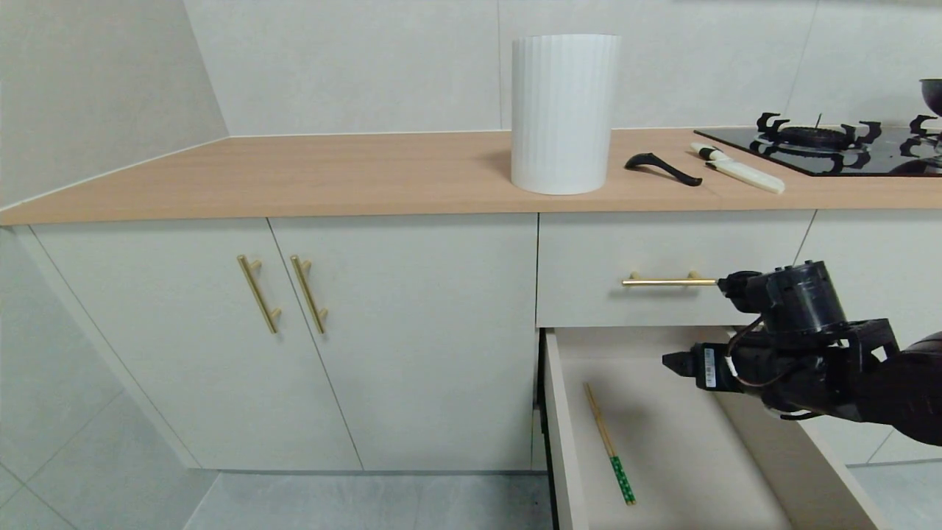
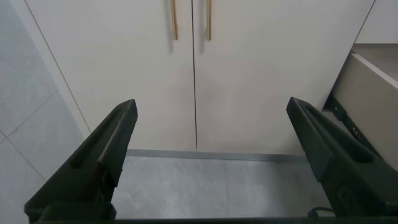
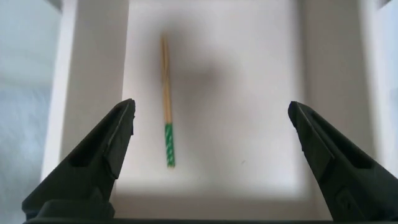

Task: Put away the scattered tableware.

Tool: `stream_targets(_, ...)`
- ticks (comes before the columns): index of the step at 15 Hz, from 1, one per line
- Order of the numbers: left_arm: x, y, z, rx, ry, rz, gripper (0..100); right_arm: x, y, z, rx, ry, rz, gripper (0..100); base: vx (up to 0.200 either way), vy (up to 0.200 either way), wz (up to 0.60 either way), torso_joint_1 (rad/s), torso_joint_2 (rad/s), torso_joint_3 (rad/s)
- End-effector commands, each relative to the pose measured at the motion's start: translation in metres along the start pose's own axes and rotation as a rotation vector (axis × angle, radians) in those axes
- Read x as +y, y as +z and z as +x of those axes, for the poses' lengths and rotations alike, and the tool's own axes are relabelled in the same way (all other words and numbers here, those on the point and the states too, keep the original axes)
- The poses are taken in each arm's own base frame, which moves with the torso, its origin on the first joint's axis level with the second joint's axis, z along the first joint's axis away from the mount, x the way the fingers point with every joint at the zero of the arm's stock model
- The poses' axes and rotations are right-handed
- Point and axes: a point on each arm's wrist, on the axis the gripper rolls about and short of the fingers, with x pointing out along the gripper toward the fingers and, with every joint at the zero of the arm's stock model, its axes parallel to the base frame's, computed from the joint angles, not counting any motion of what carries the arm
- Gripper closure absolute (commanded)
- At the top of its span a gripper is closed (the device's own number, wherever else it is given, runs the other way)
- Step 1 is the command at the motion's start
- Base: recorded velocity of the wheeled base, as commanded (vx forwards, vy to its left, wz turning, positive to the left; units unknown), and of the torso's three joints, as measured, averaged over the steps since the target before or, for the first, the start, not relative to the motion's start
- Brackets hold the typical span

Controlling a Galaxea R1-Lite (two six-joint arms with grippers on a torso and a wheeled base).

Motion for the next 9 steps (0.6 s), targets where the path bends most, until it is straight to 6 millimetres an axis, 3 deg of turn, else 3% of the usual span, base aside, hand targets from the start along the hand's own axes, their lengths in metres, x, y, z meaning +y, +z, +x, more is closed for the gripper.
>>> stream_targets(1,0.0,-0.0001,0.0001,0.0,0.0,0.0,0,-0.0037,0.0085,-0.0131,-0.048,0.007,0.016,0,0.0,0.0,0.0,0.0,0.0,0.0)
stream_targets(5,0.0,-0.0001,0.0001,0.0,0.0,0.0,0,-0.0065,0.0126,-0.0142,-0.083,-0.011,0.03,0,0.0,0.0,0.0,0.007,-0.02,-0.019)
stream_targets(9,0.0,-0.0001,0.0001,0.0,0.0,0.0,0,-0.0073,0.0134,-0.0136,-0.093,-0.024,0.025,0,0.0,0.0,0.0,0.067,-0.25,-0.248)
